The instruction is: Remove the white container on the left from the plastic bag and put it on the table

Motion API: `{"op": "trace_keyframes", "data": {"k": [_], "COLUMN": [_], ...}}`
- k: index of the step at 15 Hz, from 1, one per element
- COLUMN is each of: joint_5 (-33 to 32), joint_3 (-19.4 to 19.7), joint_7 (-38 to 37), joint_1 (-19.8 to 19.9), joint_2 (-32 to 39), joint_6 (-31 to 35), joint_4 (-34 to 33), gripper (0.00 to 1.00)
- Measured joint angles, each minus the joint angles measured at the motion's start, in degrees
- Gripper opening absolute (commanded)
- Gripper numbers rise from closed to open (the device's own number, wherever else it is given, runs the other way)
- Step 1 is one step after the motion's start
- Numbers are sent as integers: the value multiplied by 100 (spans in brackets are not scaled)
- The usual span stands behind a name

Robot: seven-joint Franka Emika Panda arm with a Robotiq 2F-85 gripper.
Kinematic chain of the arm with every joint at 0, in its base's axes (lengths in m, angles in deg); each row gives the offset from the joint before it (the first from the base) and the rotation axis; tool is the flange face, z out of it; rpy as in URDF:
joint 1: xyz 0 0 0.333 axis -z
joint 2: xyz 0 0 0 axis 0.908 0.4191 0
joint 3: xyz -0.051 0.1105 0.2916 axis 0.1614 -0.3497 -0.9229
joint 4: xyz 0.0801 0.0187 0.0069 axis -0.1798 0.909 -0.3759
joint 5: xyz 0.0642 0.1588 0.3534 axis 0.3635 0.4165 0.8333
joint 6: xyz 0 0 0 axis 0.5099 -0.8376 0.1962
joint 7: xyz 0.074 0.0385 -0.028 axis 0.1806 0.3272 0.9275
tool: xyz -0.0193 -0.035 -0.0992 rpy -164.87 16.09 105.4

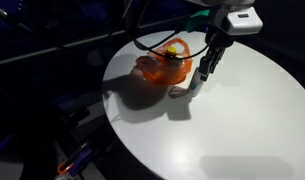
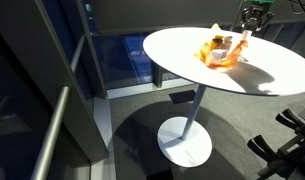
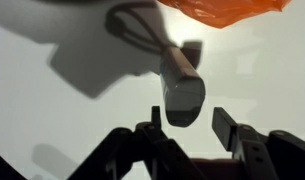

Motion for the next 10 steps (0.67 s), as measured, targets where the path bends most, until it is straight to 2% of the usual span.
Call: {"op": "trace_keyframes", "data": {"k": [2, 6, 10], "joint_5": [0, -2, -31], "joint_3": [-11, -134, -334], "joint_7": [0, 104, 547], "joint_1": [-34, -202, -432], "joint_2": [-60, -333, -646], "joint_6": [14, -111, -465], "joint_4": [-6, -6, -7], "gripper": [99, 100, 100]}}
